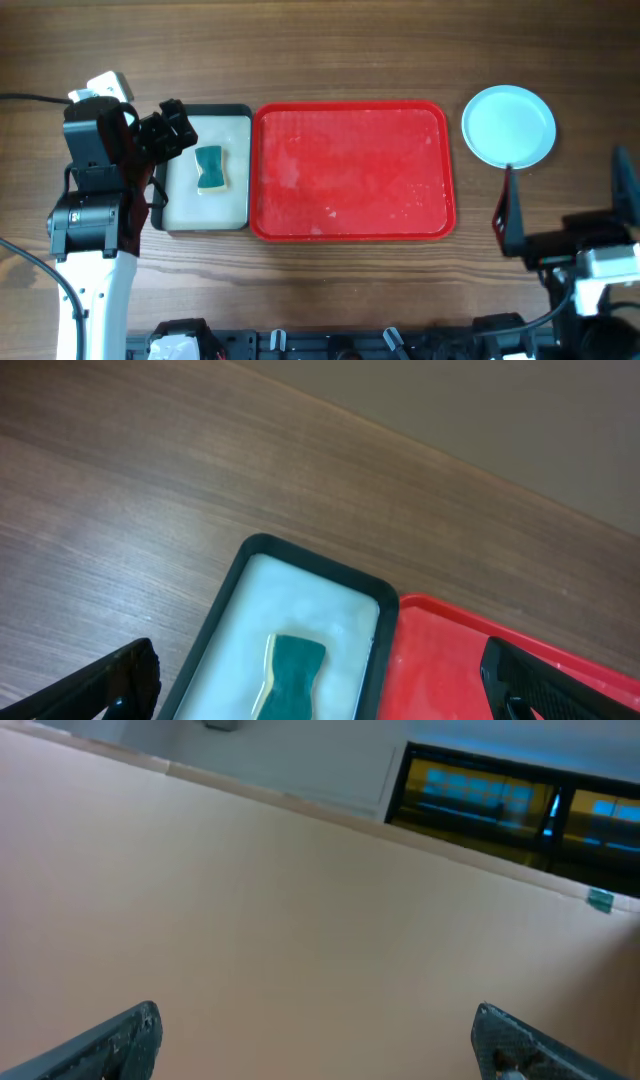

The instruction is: Clean dirty plates on tray and stack at the side

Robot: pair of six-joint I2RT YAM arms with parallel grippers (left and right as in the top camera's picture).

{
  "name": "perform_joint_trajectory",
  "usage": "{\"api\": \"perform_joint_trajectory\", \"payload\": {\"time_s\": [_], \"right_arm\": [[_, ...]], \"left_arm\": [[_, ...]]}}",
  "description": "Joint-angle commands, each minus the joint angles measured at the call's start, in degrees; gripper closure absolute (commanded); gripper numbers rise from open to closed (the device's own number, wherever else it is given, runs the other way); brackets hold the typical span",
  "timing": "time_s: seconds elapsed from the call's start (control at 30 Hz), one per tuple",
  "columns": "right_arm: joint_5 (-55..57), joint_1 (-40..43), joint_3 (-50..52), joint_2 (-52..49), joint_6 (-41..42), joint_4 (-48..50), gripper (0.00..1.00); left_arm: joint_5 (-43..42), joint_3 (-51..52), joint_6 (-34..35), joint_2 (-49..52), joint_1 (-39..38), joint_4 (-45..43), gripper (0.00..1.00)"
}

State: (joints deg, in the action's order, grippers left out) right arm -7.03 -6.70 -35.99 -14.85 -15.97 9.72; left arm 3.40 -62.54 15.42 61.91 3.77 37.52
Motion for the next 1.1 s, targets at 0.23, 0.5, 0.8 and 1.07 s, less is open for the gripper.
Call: {"api": "perform_joint_trajectory", "payload": {"time_s": [0.23, 0.5, 0.8, 1.07], "right_arm": [[-8.22, 6.34, 26.25, 14.64, 0.35, 9.62, 0.0], [-9.55, 7.45, 35.71, 14.67, 3.93, 6.05, 0.0], [-3.3, 10.8, 35.71, 14.69, 7.28, -8.33, 0.0], [7.48, 8.85, 35.71, 14.71, 17.53, -9.18, 0.0]], "left_arm": [[0.55, -0.79, 0.48, -0.09, 0.37, -0.17, 0.0], [0.55, -0.79, 0.48, -0.09, 0.37, -0.17, 0.0], [0.55, -0.79, 0.48, -0.09, 0.37, -0.17, 0.0], [0.55, -0.79, 0.48, -0.09, 0.37, -0.17, 0.0]]}}
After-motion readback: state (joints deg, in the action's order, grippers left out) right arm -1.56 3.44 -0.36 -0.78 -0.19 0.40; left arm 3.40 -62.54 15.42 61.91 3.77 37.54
